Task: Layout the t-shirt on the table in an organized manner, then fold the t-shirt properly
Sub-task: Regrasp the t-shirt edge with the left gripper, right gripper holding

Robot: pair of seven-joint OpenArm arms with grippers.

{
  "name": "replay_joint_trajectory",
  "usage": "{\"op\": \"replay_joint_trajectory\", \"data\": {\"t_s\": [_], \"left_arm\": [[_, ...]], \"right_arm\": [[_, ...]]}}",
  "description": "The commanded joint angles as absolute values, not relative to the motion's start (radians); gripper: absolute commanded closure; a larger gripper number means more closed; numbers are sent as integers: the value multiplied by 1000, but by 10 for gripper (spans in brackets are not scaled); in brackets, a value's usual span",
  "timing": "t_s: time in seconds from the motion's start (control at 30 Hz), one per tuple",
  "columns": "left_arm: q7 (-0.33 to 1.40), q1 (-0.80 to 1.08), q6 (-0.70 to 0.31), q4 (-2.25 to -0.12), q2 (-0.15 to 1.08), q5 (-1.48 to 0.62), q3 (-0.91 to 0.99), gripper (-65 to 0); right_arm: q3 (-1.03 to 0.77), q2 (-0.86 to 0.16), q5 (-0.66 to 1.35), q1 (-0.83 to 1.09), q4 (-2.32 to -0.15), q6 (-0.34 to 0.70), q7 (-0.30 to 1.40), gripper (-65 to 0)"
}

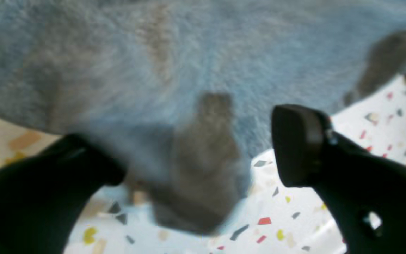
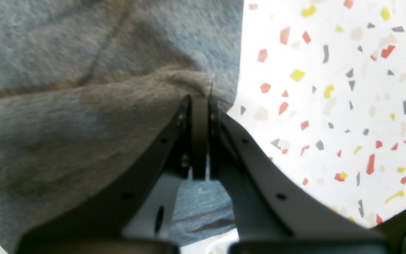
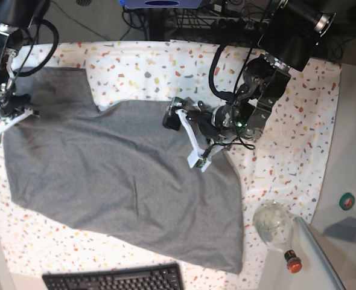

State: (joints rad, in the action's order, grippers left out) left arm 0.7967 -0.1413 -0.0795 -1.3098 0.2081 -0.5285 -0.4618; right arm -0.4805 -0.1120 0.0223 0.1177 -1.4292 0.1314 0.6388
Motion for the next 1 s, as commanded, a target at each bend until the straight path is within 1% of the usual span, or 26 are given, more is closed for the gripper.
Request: {"op": "replay_joint_trajectory", "data": {"t_s": [0.0, 0.07, 0.13, 0.2, 0.27, 0.4, 0.53, 0.57, 0.6, 0.67, 0.73, 0.77, 0.8, 0.87, 0.97], "left_arm": [[782, -151, -87, -1339, 203, -547, -461, -625], [783, -116, -87, -1411, 211, -547, -460, -640], [782, -67, -87, -1509, 254, -549, -453, -640], [782, 1, -87, -1600, 282, -549, -406, -640], [782, 71, -87, -1664, 295, -549, -318, -640], [783, 140, -88, -1661, 300, -547, -189, -640], [783, 182, -90, -1656, 306, -547, -150, -629], [782, 185, -90, -1649, 312, -547, -159, -602], [782, 185, -90, -1639, 311, -547, -160, -551], [780, 180, -91, -1618, 289, -550, -160, -426], [780, 168, -91, -1612, 252, -549, -157, -341], [780, 154, -91, -1612, 234, -549, -159, -309], [780, 143, -91, -1610, 220, -549, -160, -298], [785, 125, -91, -1603, 196, -549, -160, -334], [789, 88, -91, -1567, 174, -549, -176, -459]], "right_arm": [[-486, -127, 22, 111, -1448, 124, 621, 0], [-486, -127, 22, 114, -1448, 124, 621, 0], [-486, -128, 22, 125, -1449, 124, 621, 0], [-487, -145, 22, 133, -1460, 124, 621, 0], [-487, -148, 22, 139, -1471, 124, 621, 0], [-487, -150, 22, 147, -1501, 124, 621, 0], [-486, -150, 22, 148, -1509, 124, 621, 0], [-484, -150, 22, 148, -1509, 124, 621, 0], [-479, -150, 22, 148, -1509, 124, 621, 0], [-478, -148, 22, 148, -1509, 124, 621, 0], [-478, -148, 22, 148, -1509, 124, 621, 0], [-476, -147, 22, 148, -1509, 124, 621, 0], [-476, -147, 22, 148, -1509, 124, 621, 0], [-476, -147, 22, 148, -1509, 124, 621, 0], [-476, -147, 22, 148, -1509, 124, 622, 0]]}}
